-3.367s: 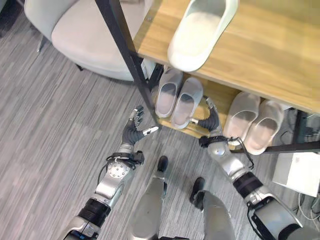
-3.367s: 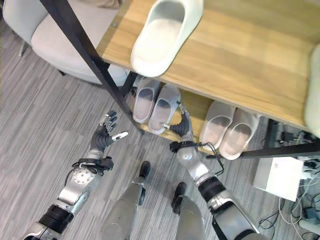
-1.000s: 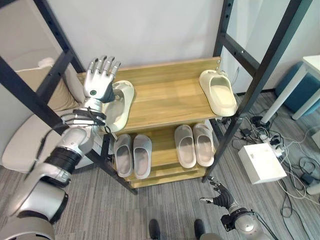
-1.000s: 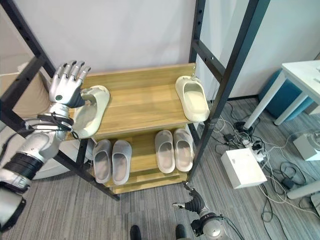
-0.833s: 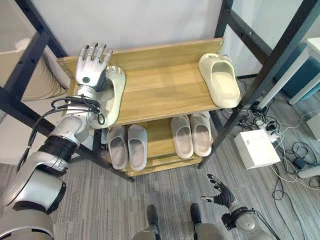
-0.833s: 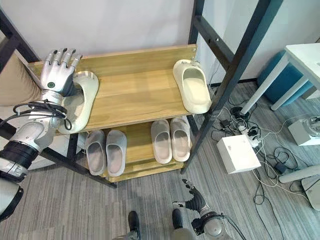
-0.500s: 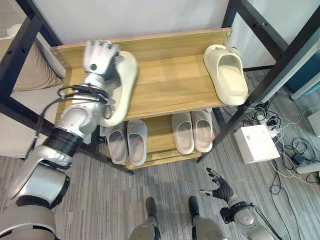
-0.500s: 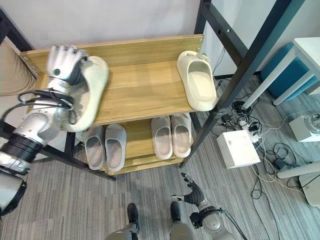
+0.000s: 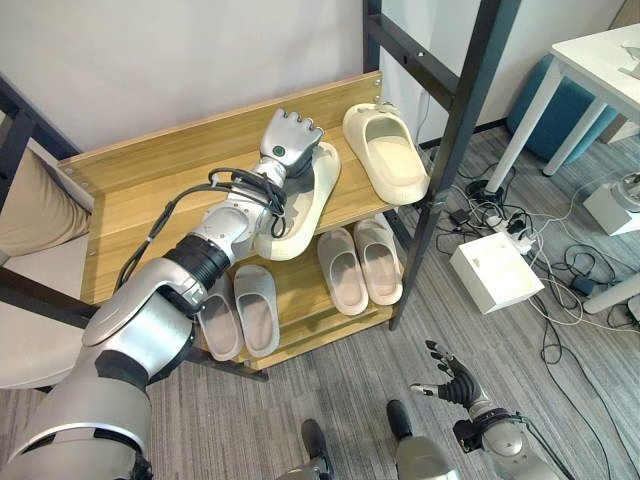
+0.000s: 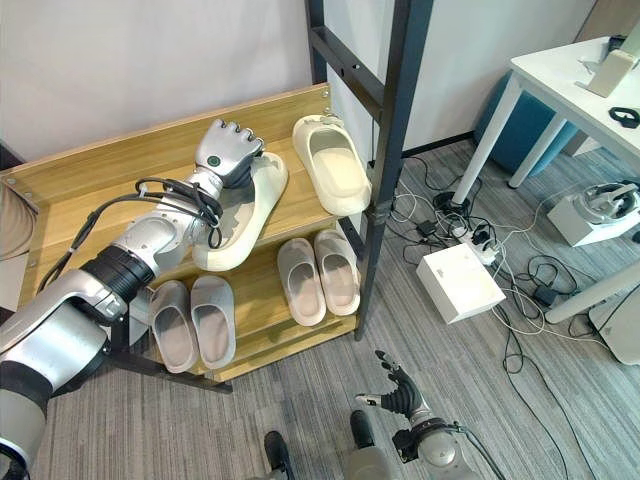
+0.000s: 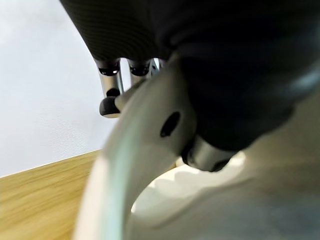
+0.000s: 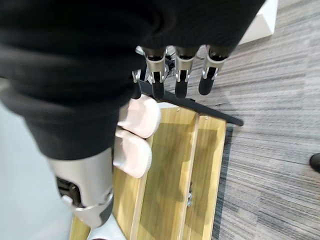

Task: Arrange the slippers neatly on the shoe rack.

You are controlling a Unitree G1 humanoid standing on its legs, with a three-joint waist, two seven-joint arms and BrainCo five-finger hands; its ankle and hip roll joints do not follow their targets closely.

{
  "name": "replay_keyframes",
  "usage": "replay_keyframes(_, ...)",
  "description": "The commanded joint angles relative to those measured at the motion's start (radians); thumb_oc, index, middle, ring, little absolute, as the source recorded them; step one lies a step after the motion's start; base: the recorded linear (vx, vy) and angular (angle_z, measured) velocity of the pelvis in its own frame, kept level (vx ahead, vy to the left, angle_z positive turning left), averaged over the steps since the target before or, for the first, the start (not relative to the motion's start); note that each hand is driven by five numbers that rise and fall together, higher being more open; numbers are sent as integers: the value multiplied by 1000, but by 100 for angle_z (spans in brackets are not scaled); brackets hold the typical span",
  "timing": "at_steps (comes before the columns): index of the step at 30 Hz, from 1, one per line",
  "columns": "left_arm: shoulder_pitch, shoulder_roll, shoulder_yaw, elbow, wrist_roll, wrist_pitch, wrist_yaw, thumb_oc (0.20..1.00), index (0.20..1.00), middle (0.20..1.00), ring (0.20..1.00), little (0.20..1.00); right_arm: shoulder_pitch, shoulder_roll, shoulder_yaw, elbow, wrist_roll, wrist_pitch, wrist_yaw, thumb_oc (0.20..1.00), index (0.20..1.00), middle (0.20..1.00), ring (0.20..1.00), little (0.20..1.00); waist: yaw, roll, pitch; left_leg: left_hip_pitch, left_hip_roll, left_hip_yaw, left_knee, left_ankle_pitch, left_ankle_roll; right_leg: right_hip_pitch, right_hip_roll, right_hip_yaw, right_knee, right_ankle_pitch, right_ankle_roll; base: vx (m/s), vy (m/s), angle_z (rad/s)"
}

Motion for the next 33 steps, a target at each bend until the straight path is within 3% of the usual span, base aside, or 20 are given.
replay_keyframes(1, -177, 16, 8, 125, -33, 24, 17, 200, 200, 200, 200, 200, -13, -29, -44, -92, 39, -27, 5, 1000, 1000, 1000, 1000, 1000, 11, 8, 14, 117, 5, -23, 1, -156, -20, 17, -13, -24, 63, -138, 66, 14, -37, -5)
replay_keyframes(14, -266, -100, 55, 459, -190, 90, -21, 200, 200, 200, 200, 200, -18, -32, -29, -111, 56, -25, 37, 1000, 1000, 1000, 1000, 1000, -5, 7, -3, 128, 13, -27, 1, -149, -25, 35, -2, -31, 48, -138, 60, 18, -33, -1)
replay_keyframes(21, -295, -159, 74, 425, -240, 74, 6, 200, 200, 200, 200, 200, -25, -27, -11, -104, 58, -24, 39, 1000, 1000, 1000, 1000, 1000, 0, 6, -8, 132, 10, -33, 1, -151, -24, 48, -3, -44, 43, -140, 60, 6, -13, 3)
replay_keyframes(22, -294, -169, 85, 412, -255, 70, 16, 307, 307, 307, 307, 307, -25, -25, -11, -103, 58, -24, 37, 1000, 1000, 1000, 1000, 1000, 0, 6, -8, 133, 8, -34, 1, -152, -23, 49, -3, -44, 43, -140, 59, 4, -14, 6)
replay_keyframes(23, -297, -177, 92, 395, -269, 65, 26, 1000, 1000, 1000, 1000, 1000, -25, -23, -10, -102, 59, -24, 35, 1000, 1000, 1000, 1000, 1000, 1, 6, -8, 133, 8, -35, 1, -152, -23, 50, -4, -45, 42, -141, 59, -5, -15, 9)
replay_keyframes(33, -253, -218, 168, 212, -374, 39, 102, 1000, 1000, 1000, 1000, 1000, -39, -4, -4, -86, 53, -11, 13, 1000, 1000, 1000, 1000, 1000, 7, 7, -7, 132, 7, -36, 1, -153, -20, 58, -6, -49, 38, -140, 54, -3, -2, 3)
